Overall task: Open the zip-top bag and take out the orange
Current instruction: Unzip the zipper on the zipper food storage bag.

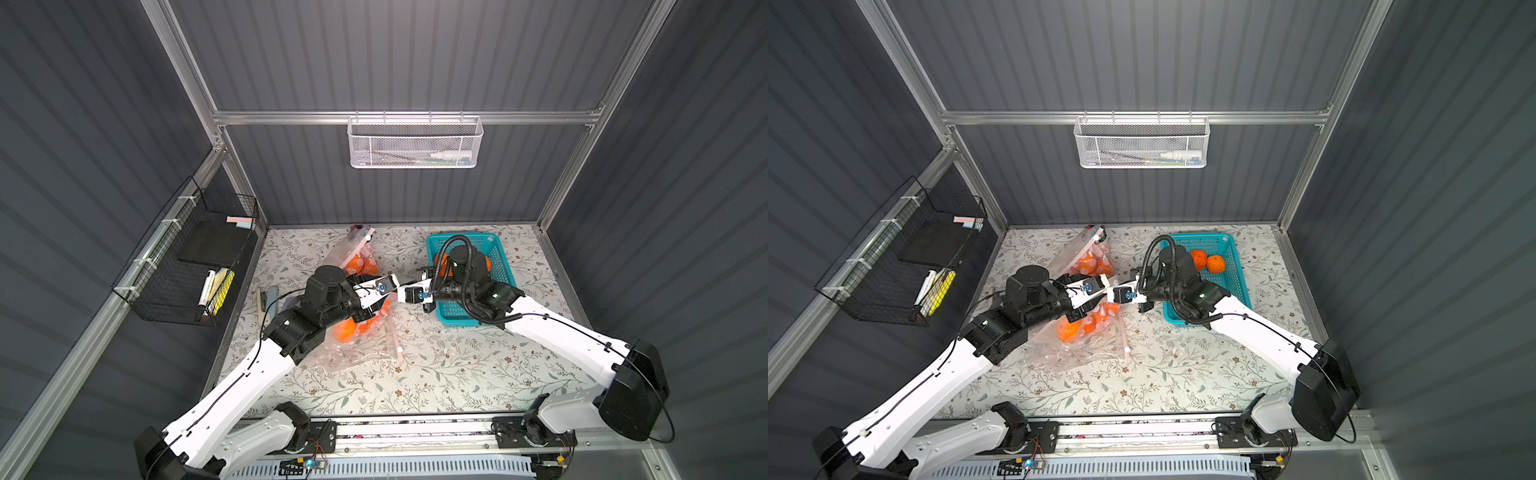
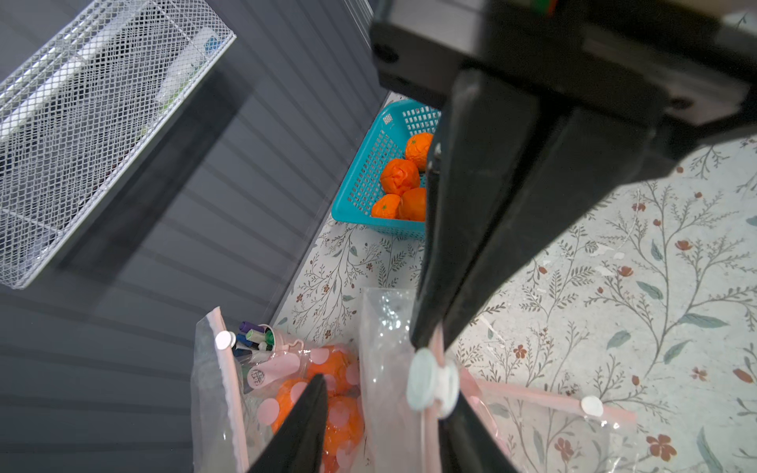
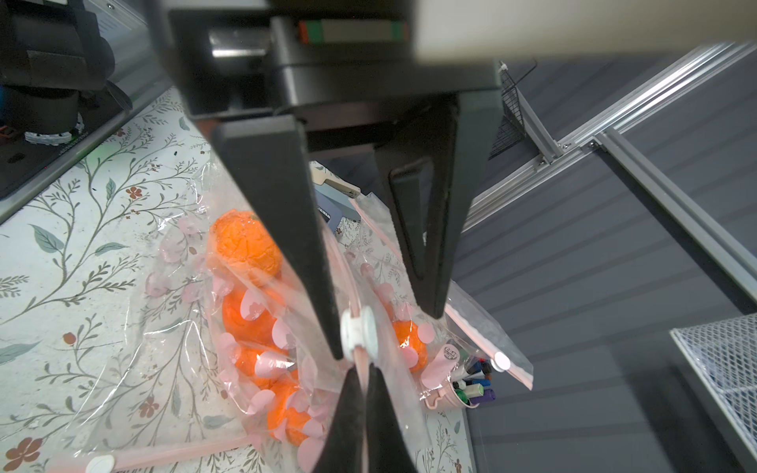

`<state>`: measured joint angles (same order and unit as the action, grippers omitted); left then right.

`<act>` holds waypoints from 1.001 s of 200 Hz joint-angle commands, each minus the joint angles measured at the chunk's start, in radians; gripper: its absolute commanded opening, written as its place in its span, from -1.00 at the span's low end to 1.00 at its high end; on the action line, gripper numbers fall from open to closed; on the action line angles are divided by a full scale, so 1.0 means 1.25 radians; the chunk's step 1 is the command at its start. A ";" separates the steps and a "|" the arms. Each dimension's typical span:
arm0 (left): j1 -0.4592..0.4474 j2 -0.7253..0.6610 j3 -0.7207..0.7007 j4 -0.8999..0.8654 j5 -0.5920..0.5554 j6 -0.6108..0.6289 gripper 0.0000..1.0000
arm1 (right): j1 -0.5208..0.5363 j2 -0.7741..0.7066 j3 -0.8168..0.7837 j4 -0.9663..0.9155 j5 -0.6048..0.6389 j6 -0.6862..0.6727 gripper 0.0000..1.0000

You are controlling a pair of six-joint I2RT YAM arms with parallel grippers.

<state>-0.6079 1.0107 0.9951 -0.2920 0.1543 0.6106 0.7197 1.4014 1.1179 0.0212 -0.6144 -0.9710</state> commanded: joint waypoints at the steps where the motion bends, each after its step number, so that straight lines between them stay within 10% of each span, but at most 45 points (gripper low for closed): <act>1: -0.002 -0.010 -0.025 0.048 0.039 0.022 -0.20 | -0.004 -0.015 0.010 -0.023 -0.037 0.003 -1.00; 200: -0.002 -0.034 -0.067 0.085 0.150 0.050 -0.63 | -0.017 0.010 0.023 -0.044 -0.086 0.015 -1.00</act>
<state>-0.6033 0.9962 0.9295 -0.2295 0.3038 0.6559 0.6975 1.4014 1.1198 -0.0116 -0.7120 -0.9550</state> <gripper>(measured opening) 0.193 0.048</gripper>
